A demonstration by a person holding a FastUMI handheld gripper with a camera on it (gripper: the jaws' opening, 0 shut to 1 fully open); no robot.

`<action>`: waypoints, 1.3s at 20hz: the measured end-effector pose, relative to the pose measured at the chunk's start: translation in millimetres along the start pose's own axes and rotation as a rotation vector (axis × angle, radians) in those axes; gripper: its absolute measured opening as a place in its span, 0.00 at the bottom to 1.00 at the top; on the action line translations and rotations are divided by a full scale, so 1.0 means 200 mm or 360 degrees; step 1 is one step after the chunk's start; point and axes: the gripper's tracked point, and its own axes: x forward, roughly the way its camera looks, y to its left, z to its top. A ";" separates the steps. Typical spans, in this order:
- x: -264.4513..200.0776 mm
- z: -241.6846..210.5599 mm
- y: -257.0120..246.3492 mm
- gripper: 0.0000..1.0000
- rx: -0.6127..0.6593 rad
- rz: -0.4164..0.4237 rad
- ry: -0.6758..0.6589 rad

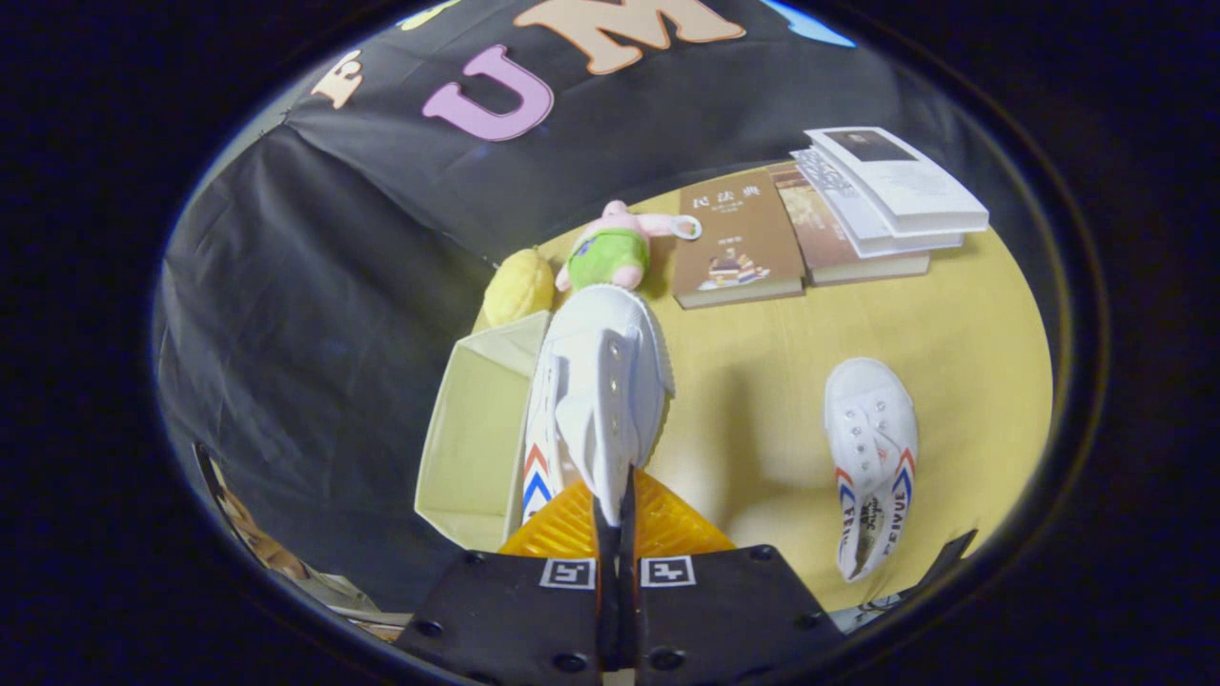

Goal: Open the storage box then place both shoes into the box .Put the left shoe in first, then the right shoe, with the right side of both shoes facing outward in a uniform manner.

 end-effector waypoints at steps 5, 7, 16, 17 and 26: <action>0.02 0.01 0.25 0.03 -0.0040 0.0047 -0.0014; 0.07 0.00 0.33 0.03 -0.0055 0.0064 0.0000; 0.39 -0.11 0.62 0.04 -0.0086 0.0069 0.0117; 0.43 -0.11 0.62 0.04 -0.0083 0.0058 0.0123; 0.76 -0.24 0.63 0.04 -0.0101 -0.0158 0.0228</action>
